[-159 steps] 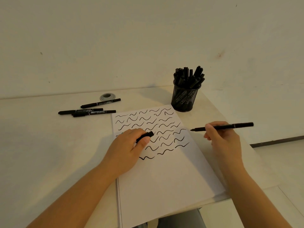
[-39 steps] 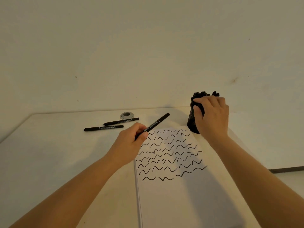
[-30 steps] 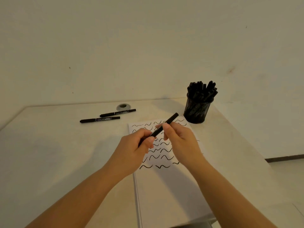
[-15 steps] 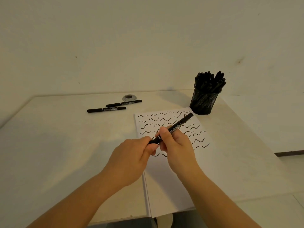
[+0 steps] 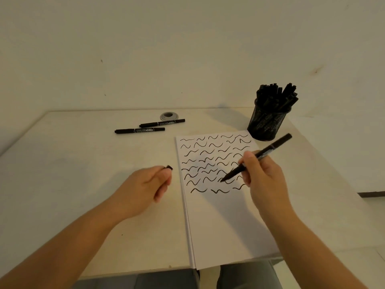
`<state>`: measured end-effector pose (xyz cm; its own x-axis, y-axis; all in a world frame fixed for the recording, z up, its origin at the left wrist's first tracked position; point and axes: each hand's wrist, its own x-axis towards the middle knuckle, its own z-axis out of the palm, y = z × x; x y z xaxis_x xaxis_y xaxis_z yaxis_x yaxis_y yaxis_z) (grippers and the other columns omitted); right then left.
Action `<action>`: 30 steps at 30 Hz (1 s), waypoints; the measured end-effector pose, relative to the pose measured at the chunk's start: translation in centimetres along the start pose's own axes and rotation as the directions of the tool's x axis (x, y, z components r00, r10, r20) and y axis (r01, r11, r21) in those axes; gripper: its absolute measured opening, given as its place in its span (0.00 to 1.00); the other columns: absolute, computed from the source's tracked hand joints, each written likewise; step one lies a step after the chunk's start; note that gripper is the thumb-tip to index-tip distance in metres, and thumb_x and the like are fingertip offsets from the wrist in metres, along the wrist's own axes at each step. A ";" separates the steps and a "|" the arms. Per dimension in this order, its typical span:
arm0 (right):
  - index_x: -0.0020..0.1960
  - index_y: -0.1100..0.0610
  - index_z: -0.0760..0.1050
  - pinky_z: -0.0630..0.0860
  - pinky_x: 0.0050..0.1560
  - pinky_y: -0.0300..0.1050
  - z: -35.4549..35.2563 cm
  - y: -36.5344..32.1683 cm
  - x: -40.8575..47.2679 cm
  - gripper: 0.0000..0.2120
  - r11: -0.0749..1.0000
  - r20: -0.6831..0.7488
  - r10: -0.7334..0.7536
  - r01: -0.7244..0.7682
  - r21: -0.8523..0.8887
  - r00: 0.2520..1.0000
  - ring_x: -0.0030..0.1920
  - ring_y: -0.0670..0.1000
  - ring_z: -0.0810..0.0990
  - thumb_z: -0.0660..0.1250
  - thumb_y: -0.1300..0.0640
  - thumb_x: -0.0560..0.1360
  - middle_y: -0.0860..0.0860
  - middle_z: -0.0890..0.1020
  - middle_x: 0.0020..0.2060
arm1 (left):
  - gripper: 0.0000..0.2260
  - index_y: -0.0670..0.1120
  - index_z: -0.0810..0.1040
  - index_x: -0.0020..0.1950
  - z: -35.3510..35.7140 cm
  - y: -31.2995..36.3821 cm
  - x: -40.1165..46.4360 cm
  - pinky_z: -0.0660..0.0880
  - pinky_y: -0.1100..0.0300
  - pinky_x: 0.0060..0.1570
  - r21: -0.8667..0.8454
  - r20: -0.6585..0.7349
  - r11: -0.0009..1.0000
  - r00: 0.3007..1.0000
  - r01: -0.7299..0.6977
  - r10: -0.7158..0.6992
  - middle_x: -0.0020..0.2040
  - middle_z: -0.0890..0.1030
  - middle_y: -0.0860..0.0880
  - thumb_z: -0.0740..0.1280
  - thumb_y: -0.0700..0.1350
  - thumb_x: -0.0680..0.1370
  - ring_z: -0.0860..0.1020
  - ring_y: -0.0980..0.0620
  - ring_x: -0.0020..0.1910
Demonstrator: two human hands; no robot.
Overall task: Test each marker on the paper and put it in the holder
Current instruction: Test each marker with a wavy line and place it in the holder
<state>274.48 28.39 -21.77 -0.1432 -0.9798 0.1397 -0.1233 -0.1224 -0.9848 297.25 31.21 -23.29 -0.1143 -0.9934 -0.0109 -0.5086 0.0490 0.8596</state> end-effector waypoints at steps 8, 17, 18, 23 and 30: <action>0.38 0.51 0.77 0.78 0.39 0.40 2.0 2.0 -2.9 0.07 0.998 0.326 -0.020 0.040 -0.056 0.945 0.34 0.46 0.81 0.65 0.59 0.73 0.48 0.83 0.30 | 0.23 0.53 0.74 0.51 1.8 -0.8 1.6 0.69 0.56 0.51 0.382 -0.012 0.911 0.985 -0.156 0.174 0.50 0.80 0.53 0.46 0.62 0.73 0.73 0.54 0.50; 0.37 0.48 0.76 0.74 0.34 0.40 2.2 2.8 -3.1 0.06 0.968 0.353 -0.076 0.154 -0.196 0.933 0.34 0.52 0.79 0.64 0.51 0.72 0.48 0.80 0.34 | 0.22 0.49 0.75 0.53 1.8 -0.9 1.4 0.69 0.57 0.50 0.319 -0.039 0.929 0.977 -0.187 0.210 0.50 0.79 0.63 0.48 0.59 0.74 0.74 0.55 0.50; 0.36 0.49 0.75 0.71 0.31 0.39 2.1 2.9 -3.0 0.06 0.964 0.327 -0.083 0.158 -0.212 0.941 0.32 0.52 0.77 0.64 0.53 0.72 0.51 0.80 0.32 | 0.22 0.49 0.75 0.53 1.8 -0.8 1.4 0.69 0.58 0.49 0.316 -0.041 0.930 0.976 -0.189 0.212 0.49 0.79 0.65 0.49 0.59 0.74 0.74 0.55 0.50; 0.35 0.50 0.73 0.68 0.28 0.34 1.4 3.0 -2.9 0.07 0.963 0.197 -0.083 0.130 -0.237 0.977 0.26 0.44 0.71 0.63 0.55 0.72 0.52 0.77 0.27 | 0.22 0.49 0.76 0.52 1.8 -1.0 1.4 0.69 0.64 0.46 0.293 -0.045 0.936 0.975 -0.194 0.216 0.46 0.76 0.70 0.49 0.59 0.74 0.74 0.58 0.47; 0.37 0.50 0.73 0.69 0.27 0.31 0.2 1.4 -1.1 0.06 0.991 0.010 -0.080 0.081 -0.110 0.997 0.26 0.42 0.75 0.63 0.55 0.73 0.46 0.80 0.26 | 0.06 0.62 0.72 0.43 1.9 -1.4 1.5 0.71 0.63 0.38 0.248 -0.132 0.948 0.962 -0.202 0.240 0.40 0.81 0.56 0.57 0.60 0.75 0.76 0.56 0.39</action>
<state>274.61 29.31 -23.35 -0.1233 -0.9683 0.2173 -0.2415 -0.1831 -0.9530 296.17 29.85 -25.46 -0.1191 -0.9575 0.2628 -0.6704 0.2728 0.6900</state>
